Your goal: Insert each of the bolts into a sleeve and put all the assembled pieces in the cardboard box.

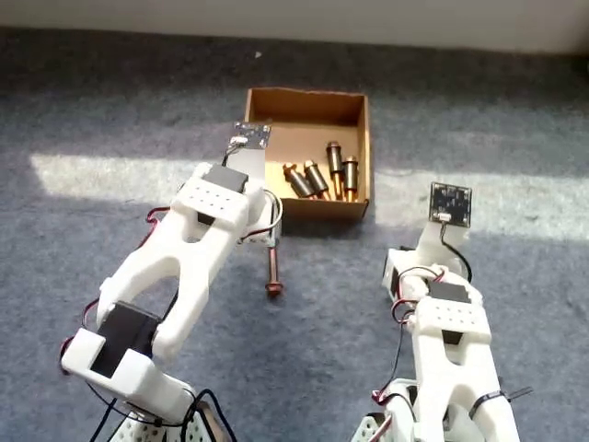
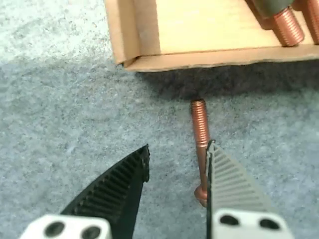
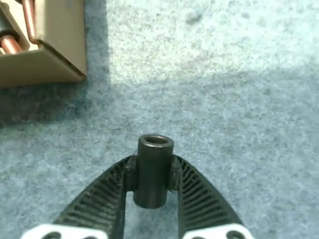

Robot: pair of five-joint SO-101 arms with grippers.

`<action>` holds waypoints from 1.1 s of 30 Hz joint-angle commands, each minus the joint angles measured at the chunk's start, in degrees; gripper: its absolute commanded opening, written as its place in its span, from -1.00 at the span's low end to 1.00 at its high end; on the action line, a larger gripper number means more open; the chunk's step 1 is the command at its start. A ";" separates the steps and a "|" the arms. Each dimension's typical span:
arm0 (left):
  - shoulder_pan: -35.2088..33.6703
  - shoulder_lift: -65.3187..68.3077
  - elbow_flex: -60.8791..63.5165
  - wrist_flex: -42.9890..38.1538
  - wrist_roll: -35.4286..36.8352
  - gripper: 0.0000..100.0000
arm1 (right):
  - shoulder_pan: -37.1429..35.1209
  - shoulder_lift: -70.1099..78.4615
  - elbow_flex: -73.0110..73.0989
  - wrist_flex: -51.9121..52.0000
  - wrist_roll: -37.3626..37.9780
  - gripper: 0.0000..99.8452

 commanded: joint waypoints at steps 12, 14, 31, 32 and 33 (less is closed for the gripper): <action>3.56 -0.22 6.99 -14.59 2.37 -0.61 | 0.48 -1.27 -0.92 -1.54 0.70 -0.99; 4.44 0.13 7.08 -14.59 2.37 -0.62 | 0.48 -1.27 -0.92 -1.54 0.70 -0.99; 2.86 20.18 -13.85 0.70 2.29 -0.98 | 0.48 -1.27 -0.84 -1.54 0.70 -0.99; 2.77 20.18 -14.81 2.11 2.29 -0.99 | 0.48 -1.27 -0.84 -1.54 0.70 -0.99; 2.77 20.18 -15.96 4.04 2.20 -0.99 | 0.48 -1.27 -0.84 -1.54 0.70 -0.99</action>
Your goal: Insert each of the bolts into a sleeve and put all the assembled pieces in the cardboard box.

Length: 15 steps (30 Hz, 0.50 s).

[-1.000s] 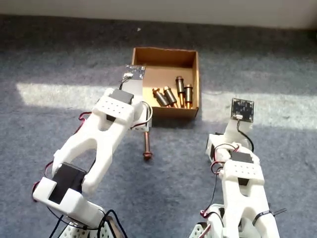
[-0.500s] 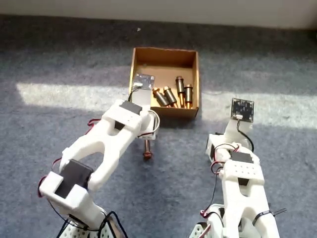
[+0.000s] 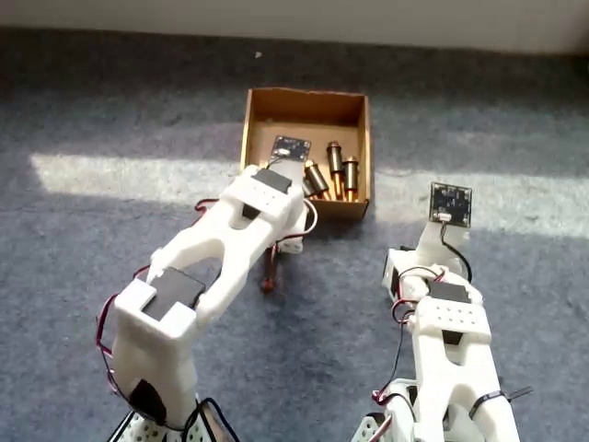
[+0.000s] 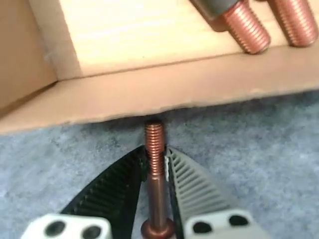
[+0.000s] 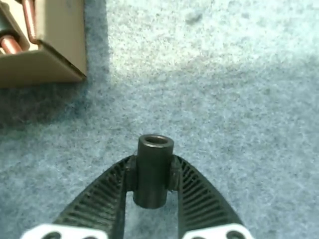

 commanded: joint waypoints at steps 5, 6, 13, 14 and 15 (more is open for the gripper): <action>-0.92 0.48 -11.74 18.99 0.00 -0.99 | 0.48 -1.27 -0.75 -1.54 0.70 -0.99; -0.92 0.57 -12.62 20.66 0.00 -0.99 | 0.48 -1.27 -0.75 -1.54 0.70 -0.99; -4.44 0.57 -14.64 24.09 1.05 -0.99 | 0.48 -1.45 -0.75 -1.54 0.70 -0.99; -4.97 0.57 -14.64 24.09 2.73 -0.99 | 0.48 -1.45 -0.75 -1.54 0.70 -0.99; -5.41 0.57 -14.64 24.09 5.63 -0.99 | 0.48 -1.45 -0.75 -1.54 0.70 -0.99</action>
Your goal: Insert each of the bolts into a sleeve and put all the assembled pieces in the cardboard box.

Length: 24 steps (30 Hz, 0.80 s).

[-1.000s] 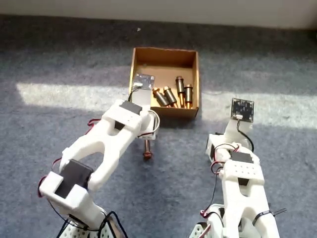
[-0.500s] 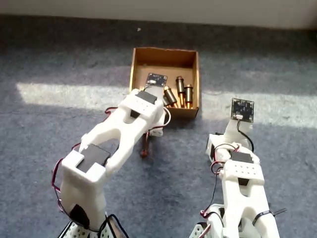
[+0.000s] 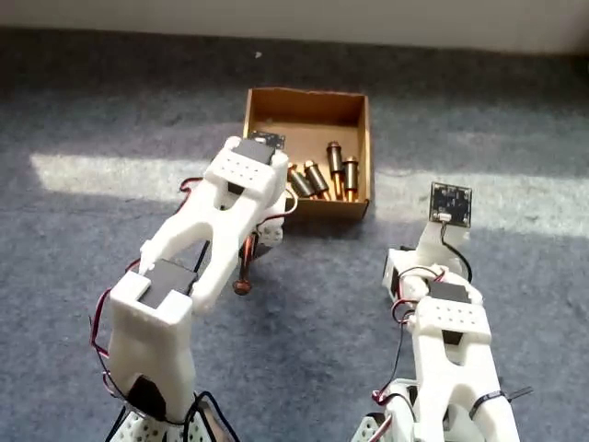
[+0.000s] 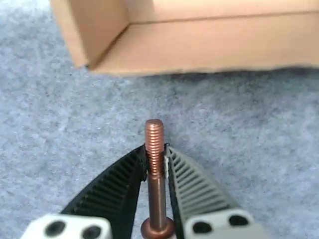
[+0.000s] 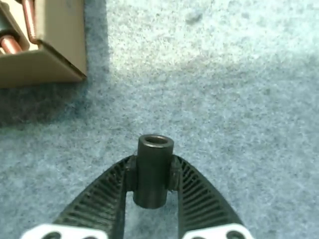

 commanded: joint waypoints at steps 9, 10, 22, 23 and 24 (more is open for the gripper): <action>-5.76 -0.75 -4.62 3.08 35.08 -0.99 | 0.48 -1.45 -0.75 -1.54 0.70 -0.99; -5.85 -0.75 -5.05 3.08 38.15 -0.99 | 0.48 -1.45 -0.75 -1.54 0.70 -0.99; -12.00 -0.13 -8.04 2.64 89.41 -0.99 | 0.48 -1.36 -0.75 -1.54 0.70 -0.99; -12.09 -0.13 -7.96 2.64 90.29 -0.99 | 0.48 -1.36 -0.75 -1.54 0.70 -0.99; -12.18 -0.13 -7.96 2.73 90.37 -0.99 | 0.48 -1.36 -0.75 -1.54 0.70 -0.99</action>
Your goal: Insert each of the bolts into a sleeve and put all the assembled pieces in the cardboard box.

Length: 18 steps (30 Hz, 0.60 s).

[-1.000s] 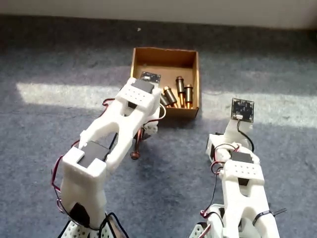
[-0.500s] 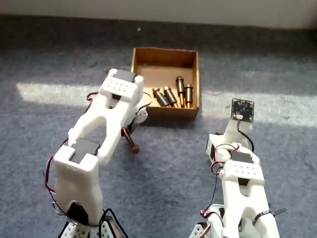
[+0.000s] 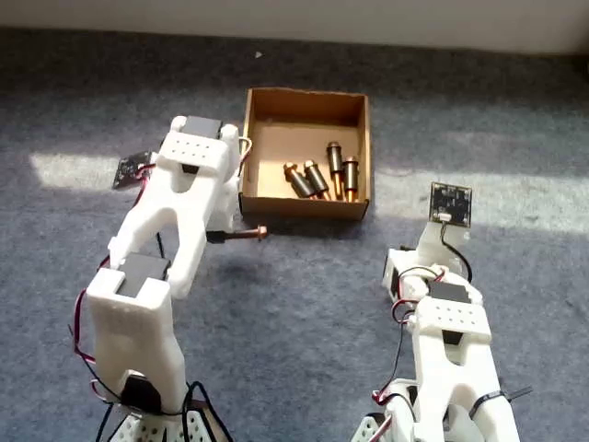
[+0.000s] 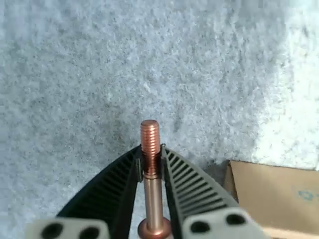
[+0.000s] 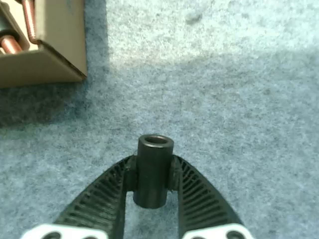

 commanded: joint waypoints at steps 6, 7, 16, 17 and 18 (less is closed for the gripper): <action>-1.19 -1.10 -2.33 0.79 6.42 -0.99 | 0.48 -1.36 -0.75 -1.54 0.70 -0.99; -1.19 -1.10 -2.33 0.79 6.42 -0.99 | 0.48 -1.36 -0.75 -1.54 0.70 -0.99; -1.27 -1.19 -2.33 0.79 -1.05 -0.81 | 0.57 -1.54 -0.75 -1.54 0.70 -0.99; -1.19 -1.19 -2.33 0.62 -2.81 -0.73 | 0.57 -1.54 -0.75 -1.54 0.70 -0.99; -1.10 -1.19 -2.33 0.44 -3.60 -0.65 | 0.57 -1.54 -0.75 -1.54 0.70 -0.99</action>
